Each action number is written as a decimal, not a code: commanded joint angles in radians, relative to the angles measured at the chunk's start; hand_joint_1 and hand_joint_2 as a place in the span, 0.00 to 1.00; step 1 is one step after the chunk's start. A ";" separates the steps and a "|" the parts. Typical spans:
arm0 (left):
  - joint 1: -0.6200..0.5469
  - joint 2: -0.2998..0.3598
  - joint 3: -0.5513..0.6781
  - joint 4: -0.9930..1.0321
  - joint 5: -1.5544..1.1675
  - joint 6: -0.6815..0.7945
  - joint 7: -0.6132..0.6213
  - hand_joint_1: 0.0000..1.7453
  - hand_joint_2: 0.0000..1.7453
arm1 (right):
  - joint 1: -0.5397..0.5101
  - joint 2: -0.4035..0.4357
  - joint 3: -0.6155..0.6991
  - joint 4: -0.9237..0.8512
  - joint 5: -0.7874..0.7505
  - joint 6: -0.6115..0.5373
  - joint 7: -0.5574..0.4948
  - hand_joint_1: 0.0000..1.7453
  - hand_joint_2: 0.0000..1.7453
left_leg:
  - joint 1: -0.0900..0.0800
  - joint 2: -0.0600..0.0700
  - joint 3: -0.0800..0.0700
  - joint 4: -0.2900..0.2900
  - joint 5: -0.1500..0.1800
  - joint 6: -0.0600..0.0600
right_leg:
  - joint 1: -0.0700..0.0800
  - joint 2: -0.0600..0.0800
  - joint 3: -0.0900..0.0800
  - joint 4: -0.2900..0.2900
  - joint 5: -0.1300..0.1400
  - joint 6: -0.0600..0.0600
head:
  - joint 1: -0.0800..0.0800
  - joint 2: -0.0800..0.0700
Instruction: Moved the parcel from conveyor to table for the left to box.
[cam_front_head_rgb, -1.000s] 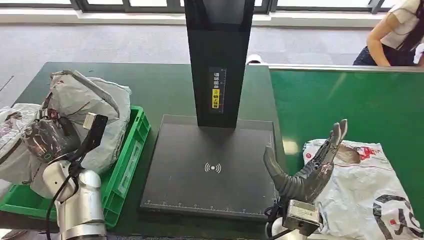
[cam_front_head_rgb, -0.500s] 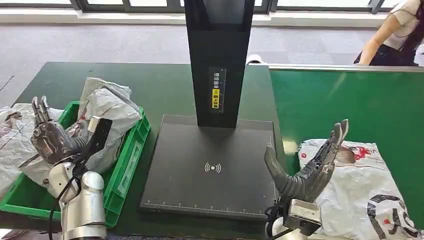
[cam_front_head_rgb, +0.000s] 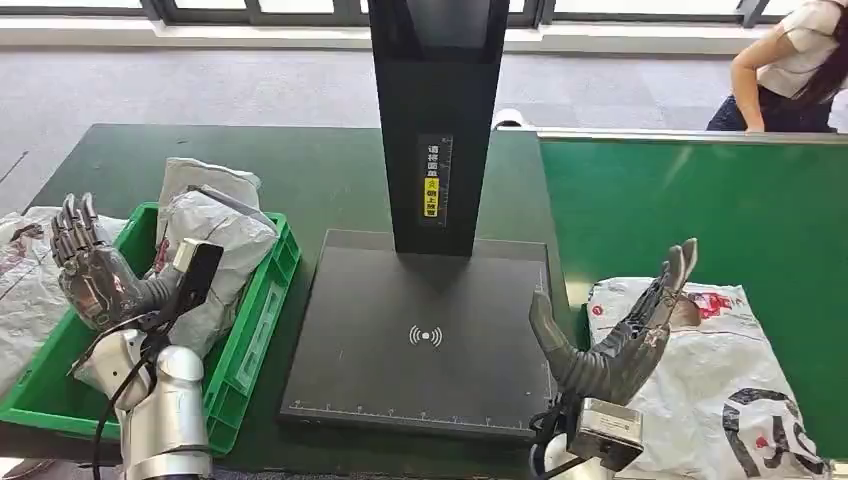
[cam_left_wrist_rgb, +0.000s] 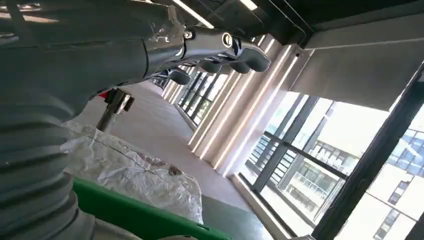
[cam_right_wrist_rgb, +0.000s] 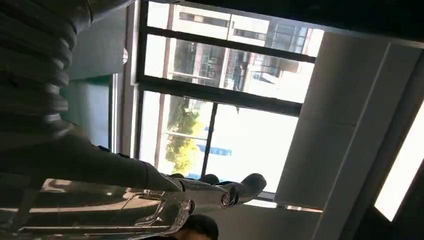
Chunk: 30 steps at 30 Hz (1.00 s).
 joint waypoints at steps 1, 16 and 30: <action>-0.028 -0.027 0.071 0.001 0.033 -0.002 -0.038 0.00 1.00 | -0.026 -0.032 -0.006 0.039 0.000 0.000 -0.002 0.00 1.00 | 0.000 0.000 0.001 -0.001 0.001 0.001 | 0.000 0.000 0.001 -0.001 0.001 0.000 | 0.000 0.000; 0.136 0.023 -0.466 -0.029 0.823 -0.163 -0.327 0.00 1.00 | -0.076 0.030 -0.477 0.344 0.239 0.000 -0.002 0.00 1.00 | -0.001 -0.005 0.003 -0.004 0.003 0.002 | 0.000 -0.006 0.005 -0.005 0.001 0.001 | 0.000 0.000; 0.173 0.040 -0.672 -0.103 1.015 -0.420 -0.345 0.00 1.00 | -0.255 0.031 -0.848 0.703 0.613 0.000 0.131 0.00 1.00 | -0.001 -0.004 0.001 -0.002 0.001 0.001 | -0.001 -0.004 0.002 -0.003 0.001 0.001 | 0.000 0.000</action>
